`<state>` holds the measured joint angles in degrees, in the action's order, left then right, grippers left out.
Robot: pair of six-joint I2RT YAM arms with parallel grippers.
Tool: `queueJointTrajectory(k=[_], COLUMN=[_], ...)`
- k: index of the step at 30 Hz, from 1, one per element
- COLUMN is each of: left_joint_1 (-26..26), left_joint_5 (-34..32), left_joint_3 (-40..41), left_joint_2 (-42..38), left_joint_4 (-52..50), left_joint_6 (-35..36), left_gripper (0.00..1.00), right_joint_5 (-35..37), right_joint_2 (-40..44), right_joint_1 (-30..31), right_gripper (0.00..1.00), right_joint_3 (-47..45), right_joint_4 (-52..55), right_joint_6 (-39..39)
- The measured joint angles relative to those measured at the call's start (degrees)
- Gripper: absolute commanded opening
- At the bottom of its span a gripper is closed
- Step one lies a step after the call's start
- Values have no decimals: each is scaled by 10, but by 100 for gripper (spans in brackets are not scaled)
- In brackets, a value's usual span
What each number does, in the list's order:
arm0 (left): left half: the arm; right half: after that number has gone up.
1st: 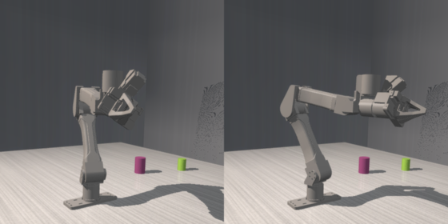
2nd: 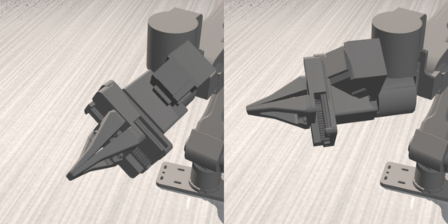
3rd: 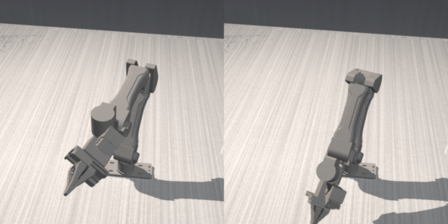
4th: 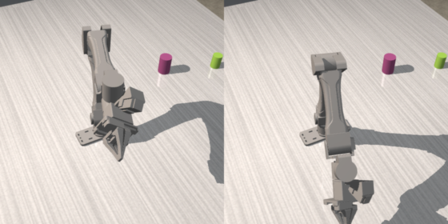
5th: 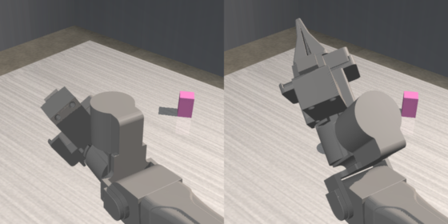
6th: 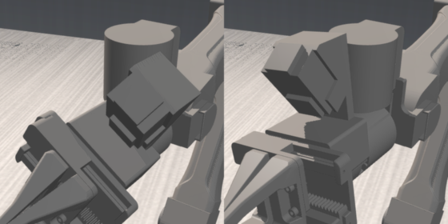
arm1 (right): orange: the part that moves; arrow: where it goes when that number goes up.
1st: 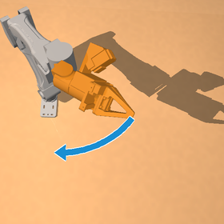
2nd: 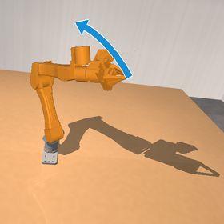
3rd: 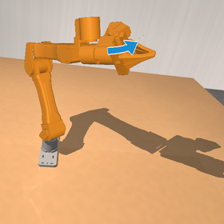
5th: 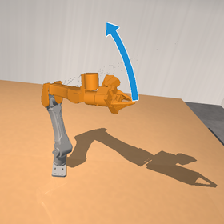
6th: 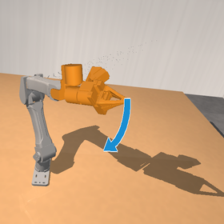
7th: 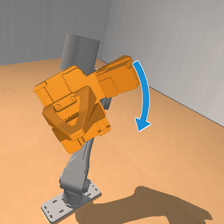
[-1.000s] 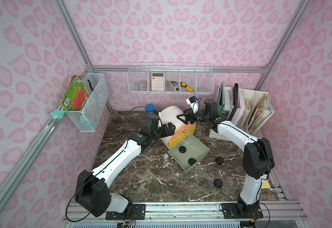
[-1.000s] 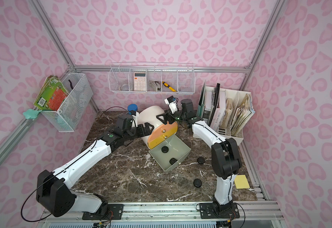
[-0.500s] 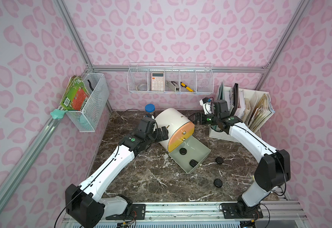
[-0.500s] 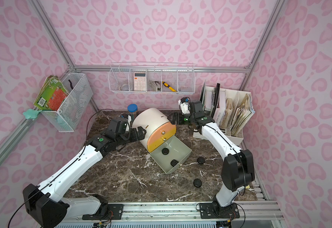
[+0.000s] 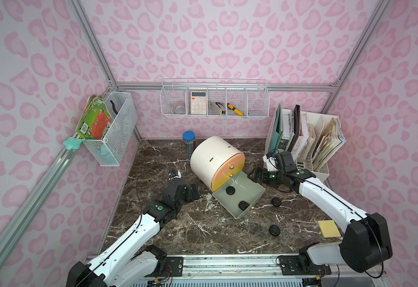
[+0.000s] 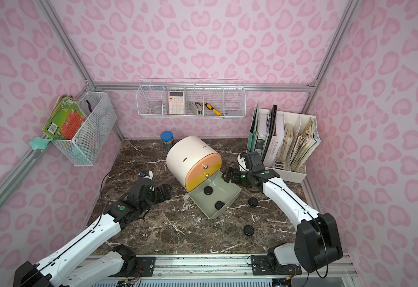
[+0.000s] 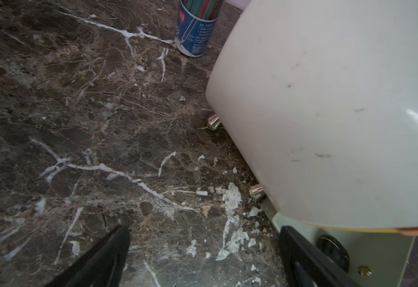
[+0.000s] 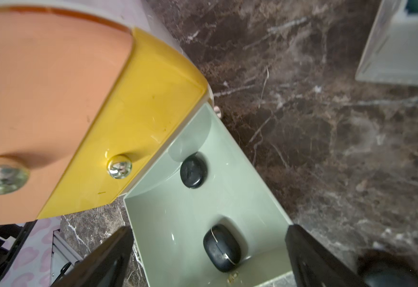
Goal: Put the bluetooth earphones in the drawer according to color
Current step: Move the storage box to the center of the board, then adjust the drawer in the storage box.
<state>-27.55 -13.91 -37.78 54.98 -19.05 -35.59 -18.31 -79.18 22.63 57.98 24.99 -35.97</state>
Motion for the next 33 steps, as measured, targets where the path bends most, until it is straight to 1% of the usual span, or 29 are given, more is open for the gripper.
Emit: queueJointTrajectory(k=[5, 8, 10, 11, 15, 23, 28, 30, 33], left_joint_1=[-1, -1, -1, -1, -1, 0, 0, 0, 0], left_joint_5=[-28, -33, -35, -36, -38, -41, -39, -38, -37], left_joint_3=[0, -1, -3, -4, -4, -11, -14, -16, -17], left_joint_2=[3, 7, 10, 10, 14, 33, 43, 46, 47], left_joint_4=[23, 24, 25, 25, 25, 25, 25, 24, 25], left_joint_6=[3, 5, 5, 8, 9, 9, 9, 11, 11], left_gripper=[98, 98, 98, 97, 98, 98, 98, 98, 97], right_joint_5=[15, 37, 50, 55, 80, 85, 85, 86, 89], right_joint_2=[2, -2, -14, -23, -42, -73, -96, -105, -120], right_joint_1=[17, 36, 44, 46, 48, 62, 71, 71, 71], right_gripper=[98, 89, 76, 72, 62, 54, 45, 38, 23], right_joint_3=[-23, -27, -25, -25, -34, -25, -19, -14, 0], right_joint_4=[23, 52, 69, 78, 98, 97, 98, 99, 112], right_joint_6=[-84, -129, -162, -172, -215, -255, -274, -284, -297])
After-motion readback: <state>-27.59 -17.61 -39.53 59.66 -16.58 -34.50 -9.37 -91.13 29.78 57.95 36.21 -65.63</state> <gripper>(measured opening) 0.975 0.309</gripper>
